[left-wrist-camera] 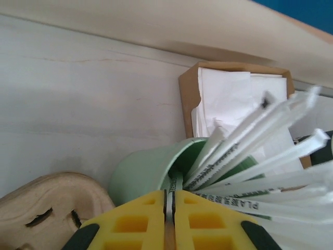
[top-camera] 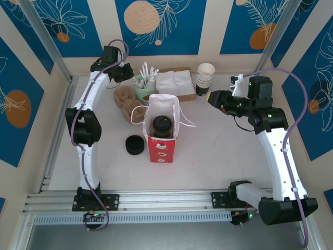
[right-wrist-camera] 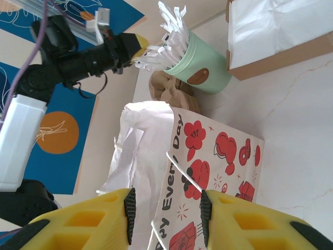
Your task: Pack the takeout coffee
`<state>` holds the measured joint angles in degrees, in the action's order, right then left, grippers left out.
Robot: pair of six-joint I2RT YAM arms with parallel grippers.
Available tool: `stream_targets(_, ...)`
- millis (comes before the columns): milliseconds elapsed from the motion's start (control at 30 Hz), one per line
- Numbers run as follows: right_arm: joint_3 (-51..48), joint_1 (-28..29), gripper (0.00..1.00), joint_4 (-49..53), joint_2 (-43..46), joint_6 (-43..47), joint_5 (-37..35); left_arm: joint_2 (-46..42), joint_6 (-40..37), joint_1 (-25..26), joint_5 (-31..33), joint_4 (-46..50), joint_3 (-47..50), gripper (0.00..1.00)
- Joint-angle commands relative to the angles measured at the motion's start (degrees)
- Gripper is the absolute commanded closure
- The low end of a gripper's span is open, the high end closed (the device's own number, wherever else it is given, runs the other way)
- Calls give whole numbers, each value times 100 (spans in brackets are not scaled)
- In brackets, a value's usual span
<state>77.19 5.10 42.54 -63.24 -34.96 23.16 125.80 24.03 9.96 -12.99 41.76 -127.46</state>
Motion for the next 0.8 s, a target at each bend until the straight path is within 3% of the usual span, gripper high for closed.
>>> stream_targets(0,-81,-44,60,-88,-30,-11,193,-671,-305,115,255,146,-216,91)
stream_targets(367,-118,-53,60,-141,-48,-3,199,-1342,-724,209,561,518,-572,88)
stream_targets(767,-164,-64,60,-99,14,33,198,-942,-760,306,405,588,-587,88)
